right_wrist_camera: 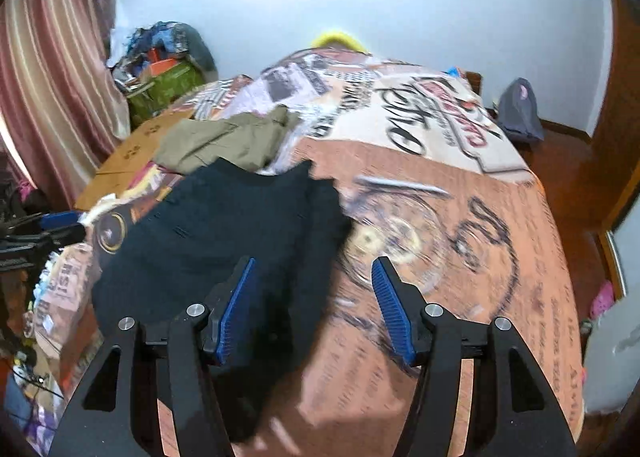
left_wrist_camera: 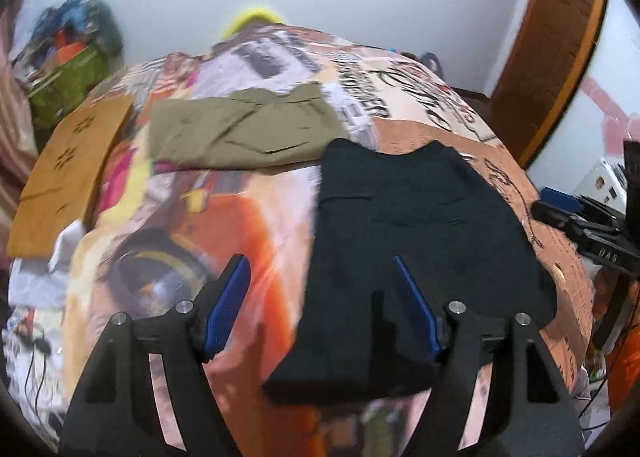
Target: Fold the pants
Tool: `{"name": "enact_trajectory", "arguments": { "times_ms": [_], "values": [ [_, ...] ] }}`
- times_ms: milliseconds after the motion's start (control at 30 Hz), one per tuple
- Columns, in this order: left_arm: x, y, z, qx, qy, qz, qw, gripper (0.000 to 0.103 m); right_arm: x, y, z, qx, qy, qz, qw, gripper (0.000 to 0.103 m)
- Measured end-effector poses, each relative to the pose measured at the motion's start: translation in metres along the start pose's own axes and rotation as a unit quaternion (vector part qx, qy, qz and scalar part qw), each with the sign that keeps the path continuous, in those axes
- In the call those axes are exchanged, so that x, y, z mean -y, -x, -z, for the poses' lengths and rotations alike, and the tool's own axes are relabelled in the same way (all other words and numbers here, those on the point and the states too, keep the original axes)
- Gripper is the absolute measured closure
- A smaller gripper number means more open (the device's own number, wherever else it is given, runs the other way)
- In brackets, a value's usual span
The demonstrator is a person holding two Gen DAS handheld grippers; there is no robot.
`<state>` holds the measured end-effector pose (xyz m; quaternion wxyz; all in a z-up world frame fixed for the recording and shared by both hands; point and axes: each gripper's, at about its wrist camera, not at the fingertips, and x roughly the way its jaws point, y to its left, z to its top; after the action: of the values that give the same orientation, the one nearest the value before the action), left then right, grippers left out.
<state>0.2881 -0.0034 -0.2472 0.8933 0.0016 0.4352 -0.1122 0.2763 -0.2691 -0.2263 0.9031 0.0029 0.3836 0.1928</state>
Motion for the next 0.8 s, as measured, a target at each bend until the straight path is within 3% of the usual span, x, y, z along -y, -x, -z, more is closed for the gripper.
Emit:
{"name": "enact_trajectory", "arguments": {
  "times_ms": [167,233,367,533,700,800],
  "values": [
    [0.033,-0.041,0.0,-0.032,-0.044,0.015,0.9984,0.03,-0.036,-0.036,0.005,-0.035,0.063,0.002,0.997,0.046],
    [0.039,-0.053,0.003,-0.036,-0.066,-0.002,0.9972,0.03,-0.037,-0.045,0.009,-0.042,0.079,0.01,0.996,0.046],
    [0.023,-0.064,0.009,-0.039,-0.072,-0.033,0.9961,0.027,-0.016,-0.049,0.01,-0.052,0.066,0.006,0.996,0.046],
    [-0.007,-0.065,0.014,-0.041,-0.049,-0.037,0.9972,0.02,0.004,-0.053,0.015,-0.055,0.039,0.011,0.998,0.044],
    [-0.016,-0.062,0.013,-0.047,-0.046,-0.033,0.9973,0.02,-0.009,-0.048,0.013,-0.048,0.07,0.039,0.996,0.044],
    [-0.019,-0.049,0.012,-0.042,-0.064,-0.057,0.9954,0.02,-0.004,-0.038,0.01,-0.05,0.066,0.045,0.996,0.044]
  ]
}}
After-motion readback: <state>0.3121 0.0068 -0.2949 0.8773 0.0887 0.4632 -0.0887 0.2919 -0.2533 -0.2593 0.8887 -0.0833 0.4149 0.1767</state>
